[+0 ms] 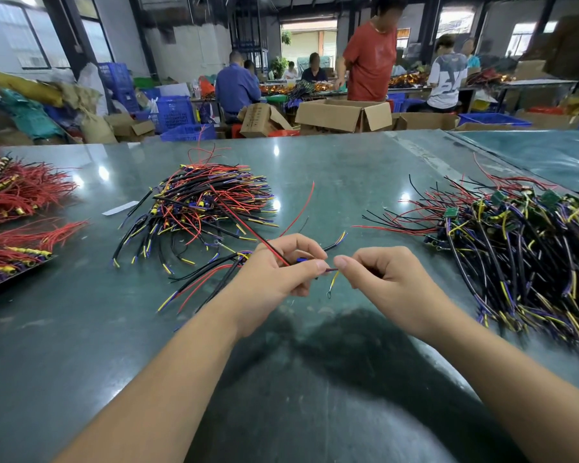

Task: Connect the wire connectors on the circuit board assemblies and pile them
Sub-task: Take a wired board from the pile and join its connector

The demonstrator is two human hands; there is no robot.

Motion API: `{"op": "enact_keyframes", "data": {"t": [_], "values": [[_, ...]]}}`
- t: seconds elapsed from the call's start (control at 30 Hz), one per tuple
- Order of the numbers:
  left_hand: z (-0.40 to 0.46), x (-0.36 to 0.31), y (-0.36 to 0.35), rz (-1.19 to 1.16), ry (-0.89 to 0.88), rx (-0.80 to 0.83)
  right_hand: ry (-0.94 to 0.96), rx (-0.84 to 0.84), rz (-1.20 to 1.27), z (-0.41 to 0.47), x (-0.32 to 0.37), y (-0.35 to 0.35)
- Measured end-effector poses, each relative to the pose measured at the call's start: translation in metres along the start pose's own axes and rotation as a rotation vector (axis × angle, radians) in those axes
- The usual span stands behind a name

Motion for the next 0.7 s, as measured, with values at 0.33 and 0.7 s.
{"op": "enact_keyframes", "data": {"t": [0.33, 0.7], "values": [[0.0010, 0.0067, -0.0092, -0.239, 0.025, -0.057, 0.035, -0.004, -0.057, -0.0014, 0.0004, -0.0014], [0.0008, 0.0068, -0.0103, -0.254, 0.046, -0.058, -0.007, -0.079, -0.072, 0.0001, 0.0012, -0.0018]]}}
Point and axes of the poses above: each hand's wrist, its own z-axis towards the middle knuckle, its own y-axis out of the back of the hand, x = y × z, the point moved 3 cm from there along z, towards the middle knuckle, and after that the axes turned 10 degrees about -z, right-handed, at the moved point
